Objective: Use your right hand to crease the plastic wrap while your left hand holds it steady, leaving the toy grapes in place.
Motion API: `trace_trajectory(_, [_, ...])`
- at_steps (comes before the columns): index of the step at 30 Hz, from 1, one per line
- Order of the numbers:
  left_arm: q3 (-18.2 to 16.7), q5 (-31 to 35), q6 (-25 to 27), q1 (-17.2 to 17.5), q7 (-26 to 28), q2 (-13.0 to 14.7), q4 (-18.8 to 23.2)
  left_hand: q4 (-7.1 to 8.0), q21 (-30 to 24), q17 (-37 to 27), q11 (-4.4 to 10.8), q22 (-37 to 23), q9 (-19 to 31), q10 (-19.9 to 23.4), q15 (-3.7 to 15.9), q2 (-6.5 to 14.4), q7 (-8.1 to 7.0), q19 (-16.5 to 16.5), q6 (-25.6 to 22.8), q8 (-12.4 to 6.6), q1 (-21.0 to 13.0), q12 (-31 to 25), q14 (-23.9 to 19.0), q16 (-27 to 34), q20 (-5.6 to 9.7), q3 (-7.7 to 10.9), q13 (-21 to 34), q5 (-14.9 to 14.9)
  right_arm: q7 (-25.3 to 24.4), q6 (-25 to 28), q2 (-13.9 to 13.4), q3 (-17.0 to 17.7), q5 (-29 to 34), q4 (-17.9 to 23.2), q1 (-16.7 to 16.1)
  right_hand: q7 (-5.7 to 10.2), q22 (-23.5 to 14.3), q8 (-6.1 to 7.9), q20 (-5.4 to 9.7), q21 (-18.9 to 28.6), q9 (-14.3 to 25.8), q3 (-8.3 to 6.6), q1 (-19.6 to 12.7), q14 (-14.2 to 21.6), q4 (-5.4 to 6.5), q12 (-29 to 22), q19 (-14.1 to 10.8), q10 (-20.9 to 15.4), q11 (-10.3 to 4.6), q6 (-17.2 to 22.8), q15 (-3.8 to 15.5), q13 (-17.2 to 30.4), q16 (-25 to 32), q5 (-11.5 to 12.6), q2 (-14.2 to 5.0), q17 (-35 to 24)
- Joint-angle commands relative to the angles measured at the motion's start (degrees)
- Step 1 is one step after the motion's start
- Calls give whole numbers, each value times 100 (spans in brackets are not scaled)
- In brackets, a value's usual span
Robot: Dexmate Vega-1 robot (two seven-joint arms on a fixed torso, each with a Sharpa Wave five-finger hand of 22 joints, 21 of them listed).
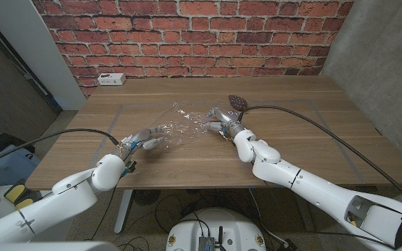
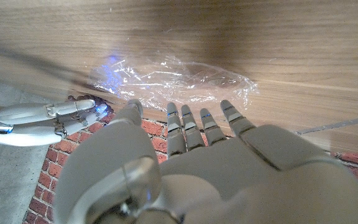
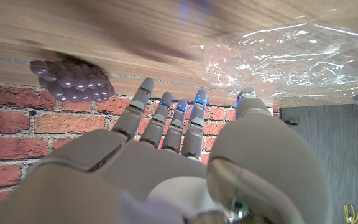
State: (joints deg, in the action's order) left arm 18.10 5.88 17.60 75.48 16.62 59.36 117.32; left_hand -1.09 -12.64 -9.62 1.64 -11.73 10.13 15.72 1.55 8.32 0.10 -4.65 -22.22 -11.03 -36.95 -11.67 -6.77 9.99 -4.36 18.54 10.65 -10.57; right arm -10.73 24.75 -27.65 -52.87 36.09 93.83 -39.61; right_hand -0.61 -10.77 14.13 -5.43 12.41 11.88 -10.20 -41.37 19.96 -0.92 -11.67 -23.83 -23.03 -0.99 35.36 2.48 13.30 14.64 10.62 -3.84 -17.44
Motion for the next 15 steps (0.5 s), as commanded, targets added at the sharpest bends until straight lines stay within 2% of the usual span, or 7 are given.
trace_trajectory(1, [319,168,348,-340,-159,57,-38,30,-3,-9,54,-6,1,12,46,-6,27,23,-65,-20,58,-19,-11,12,-25,5,19,24,-78,531,119,-195,104,-43,77,8,-33,66,-39,29,33,53,63,59,-7,-44,-13,-50,8,151,182,19,41,37,17,-17])
trace_trajectory(6, [440,198,451,-476,-242,75,-57,58,0,-13,50,-6,1,19,46,0,33,44,-75,-13,115,-20,-8,15,-42,-5,19,31,-49,699,152,-345,232,-112,162,-29,-34,169,-35,36,70,80,10,87,-99,-52,-19,-90,-10,355,198,17,43,74,111,1])
trace_trajectory(15, [665,306,548,-713,-378,106,-82,148,-2,-22,72,-7,2,81,83,-2,24,62,-107,-2,287,-40,-35,33,-32,-52,20,48,27,1190,268,-670,601,-268,314,-11,-34,192,-46,27,93,120,45,118,-113,-44,10,-83,-21,372,219,16,54,92,171,2])
